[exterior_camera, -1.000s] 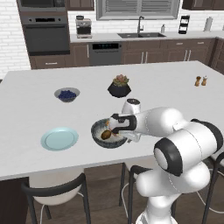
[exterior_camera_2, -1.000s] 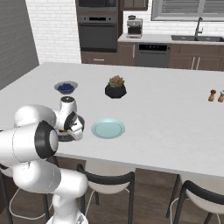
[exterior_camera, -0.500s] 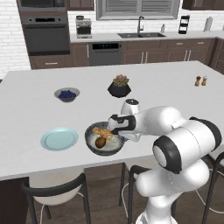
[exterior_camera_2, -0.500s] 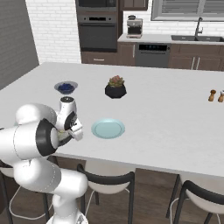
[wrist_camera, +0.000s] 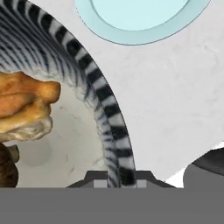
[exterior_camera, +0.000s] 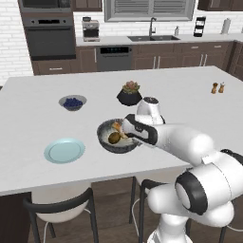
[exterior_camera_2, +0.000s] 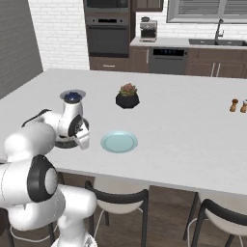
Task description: Pick the chicken drumstick and mushroom from their plates and place them in the bowl. Then put the bowl in the fridge.
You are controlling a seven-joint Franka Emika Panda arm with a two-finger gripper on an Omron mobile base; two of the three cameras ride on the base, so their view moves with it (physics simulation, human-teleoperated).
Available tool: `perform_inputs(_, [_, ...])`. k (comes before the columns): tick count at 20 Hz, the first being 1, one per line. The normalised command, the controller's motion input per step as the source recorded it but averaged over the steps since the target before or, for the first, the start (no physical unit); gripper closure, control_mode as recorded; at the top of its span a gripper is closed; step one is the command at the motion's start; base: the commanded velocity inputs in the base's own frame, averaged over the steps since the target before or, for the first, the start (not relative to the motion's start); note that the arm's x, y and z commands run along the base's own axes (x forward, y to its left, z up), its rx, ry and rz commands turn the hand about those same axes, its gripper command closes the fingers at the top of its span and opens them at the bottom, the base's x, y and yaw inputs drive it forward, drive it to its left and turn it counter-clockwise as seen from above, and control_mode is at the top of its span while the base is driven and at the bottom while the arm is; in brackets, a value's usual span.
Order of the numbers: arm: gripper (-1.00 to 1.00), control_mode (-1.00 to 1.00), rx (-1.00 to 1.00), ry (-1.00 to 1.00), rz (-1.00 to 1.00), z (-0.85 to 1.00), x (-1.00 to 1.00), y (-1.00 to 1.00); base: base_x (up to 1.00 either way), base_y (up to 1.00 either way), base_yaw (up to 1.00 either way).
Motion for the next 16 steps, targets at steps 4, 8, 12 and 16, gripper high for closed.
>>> perform_inputs(4, [1.00,-1.00,0.11,-0.10,-0.16,1.00,-0.79,-0.34,0.00,0.00,0.00])
perform_inputs(8, [1.00,-1.00,0.11,-0.10,-0.15,1.00,-0.98,-0.35,0.00,0.00,0.00])
perform_inputs(12, [1.00,-1.00,0.01,-0.06,-0.15,0.93,-0.85,-0.05,0.00,0.00,0.00])
perform_inputs(16, [1.00,-1.00,0.00,-0.12,-0.03,0.85,-0.91,-0.04,0.00,0.00,0.00])
